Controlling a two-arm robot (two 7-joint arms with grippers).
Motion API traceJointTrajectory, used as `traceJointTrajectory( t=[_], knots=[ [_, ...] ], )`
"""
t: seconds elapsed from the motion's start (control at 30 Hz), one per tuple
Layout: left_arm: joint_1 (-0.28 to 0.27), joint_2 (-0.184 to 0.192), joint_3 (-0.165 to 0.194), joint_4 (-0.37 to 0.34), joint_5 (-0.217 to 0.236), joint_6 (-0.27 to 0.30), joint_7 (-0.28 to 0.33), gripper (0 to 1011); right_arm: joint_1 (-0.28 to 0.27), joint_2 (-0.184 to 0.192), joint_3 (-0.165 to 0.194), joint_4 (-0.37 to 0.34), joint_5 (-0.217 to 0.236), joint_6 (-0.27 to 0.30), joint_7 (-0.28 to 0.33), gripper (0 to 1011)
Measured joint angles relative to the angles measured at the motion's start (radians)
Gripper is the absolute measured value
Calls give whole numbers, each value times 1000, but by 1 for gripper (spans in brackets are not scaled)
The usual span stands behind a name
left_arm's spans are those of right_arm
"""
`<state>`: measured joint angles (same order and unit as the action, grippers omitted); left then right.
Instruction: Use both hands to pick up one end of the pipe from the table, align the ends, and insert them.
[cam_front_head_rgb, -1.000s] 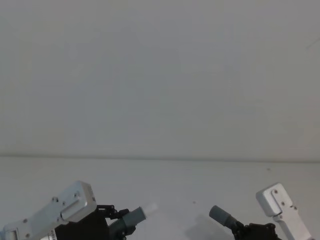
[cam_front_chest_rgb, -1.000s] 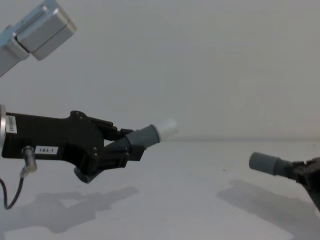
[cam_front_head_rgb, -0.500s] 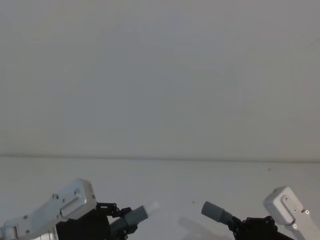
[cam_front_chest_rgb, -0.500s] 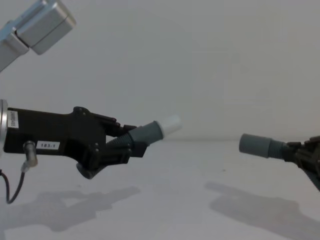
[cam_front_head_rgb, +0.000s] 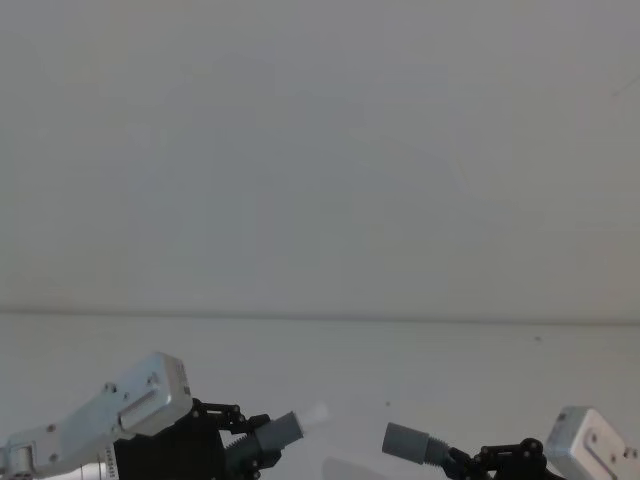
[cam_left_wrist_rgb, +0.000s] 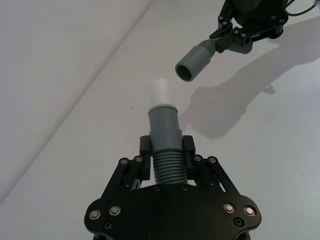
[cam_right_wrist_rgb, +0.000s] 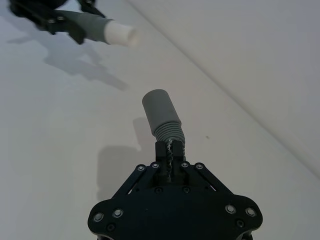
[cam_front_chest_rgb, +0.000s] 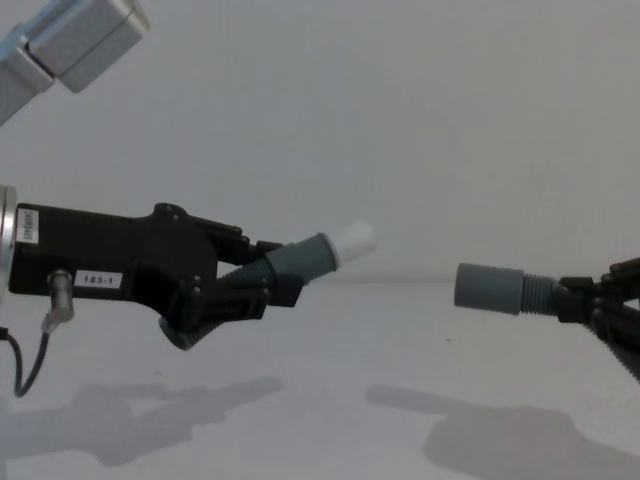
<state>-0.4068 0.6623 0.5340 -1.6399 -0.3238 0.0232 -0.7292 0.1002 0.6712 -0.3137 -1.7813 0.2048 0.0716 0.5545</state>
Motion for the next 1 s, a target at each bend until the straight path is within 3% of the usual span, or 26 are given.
traceJointTrajectory(
  t=[0.27,1.0],
  knots=[
    [-9,8,8,-5,-15,-4,-22,336,7,27,-10,15,16,-90,54,51],
    [-34,51,37,-25,-69,-1,-121,336,17,66,-17,10,32,-189,86,50]
  ],
)
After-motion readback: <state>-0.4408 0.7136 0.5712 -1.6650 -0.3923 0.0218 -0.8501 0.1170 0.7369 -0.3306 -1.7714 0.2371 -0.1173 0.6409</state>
